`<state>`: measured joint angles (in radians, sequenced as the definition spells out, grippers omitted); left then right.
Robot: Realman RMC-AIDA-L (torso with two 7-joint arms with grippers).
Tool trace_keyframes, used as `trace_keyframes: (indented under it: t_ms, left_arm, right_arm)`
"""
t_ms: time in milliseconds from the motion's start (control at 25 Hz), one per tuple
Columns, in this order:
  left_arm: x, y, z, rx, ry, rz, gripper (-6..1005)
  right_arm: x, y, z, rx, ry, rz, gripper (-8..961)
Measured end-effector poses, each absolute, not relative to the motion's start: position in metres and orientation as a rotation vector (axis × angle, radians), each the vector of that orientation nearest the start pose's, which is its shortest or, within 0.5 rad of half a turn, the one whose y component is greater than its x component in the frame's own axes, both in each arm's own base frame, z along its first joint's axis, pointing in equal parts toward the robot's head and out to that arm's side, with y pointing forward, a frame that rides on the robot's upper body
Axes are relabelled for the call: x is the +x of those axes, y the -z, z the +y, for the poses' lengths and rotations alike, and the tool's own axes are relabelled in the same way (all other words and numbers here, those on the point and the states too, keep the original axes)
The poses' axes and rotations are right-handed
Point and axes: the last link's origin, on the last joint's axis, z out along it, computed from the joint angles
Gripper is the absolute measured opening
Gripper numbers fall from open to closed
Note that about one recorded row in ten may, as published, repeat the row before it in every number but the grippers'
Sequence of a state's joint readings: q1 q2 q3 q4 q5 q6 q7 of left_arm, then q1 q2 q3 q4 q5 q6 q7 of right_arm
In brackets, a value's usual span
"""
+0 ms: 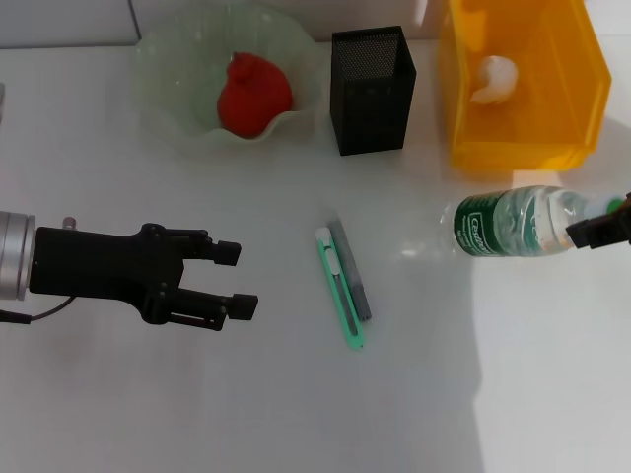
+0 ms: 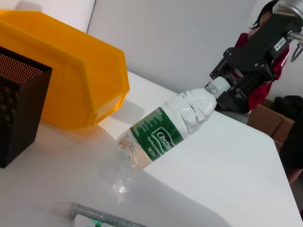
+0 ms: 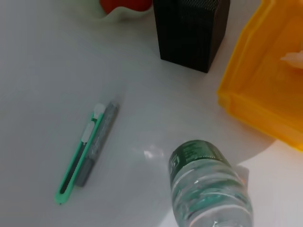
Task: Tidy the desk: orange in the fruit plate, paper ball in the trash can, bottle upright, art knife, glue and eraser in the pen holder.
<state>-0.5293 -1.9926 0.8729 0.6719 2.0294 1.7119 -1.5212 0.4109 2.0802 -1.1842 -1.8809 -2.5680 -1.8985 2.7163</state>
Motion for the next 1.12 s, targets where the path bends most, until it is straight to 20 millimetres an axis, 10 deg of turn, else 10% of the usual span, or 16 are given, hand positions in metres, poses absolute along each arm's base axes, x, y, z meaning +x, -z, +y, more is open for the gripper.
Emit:
trace_keyframes:
  t_ms: [1120]
  left_arm:
    - [-0.26, -0.009, 0.312, -3.006, 0.546, -0.692, 841]
  right_arm:
    - [0.16, -0.093, 0.317, -2.383, 0.249, 0.983, 456]
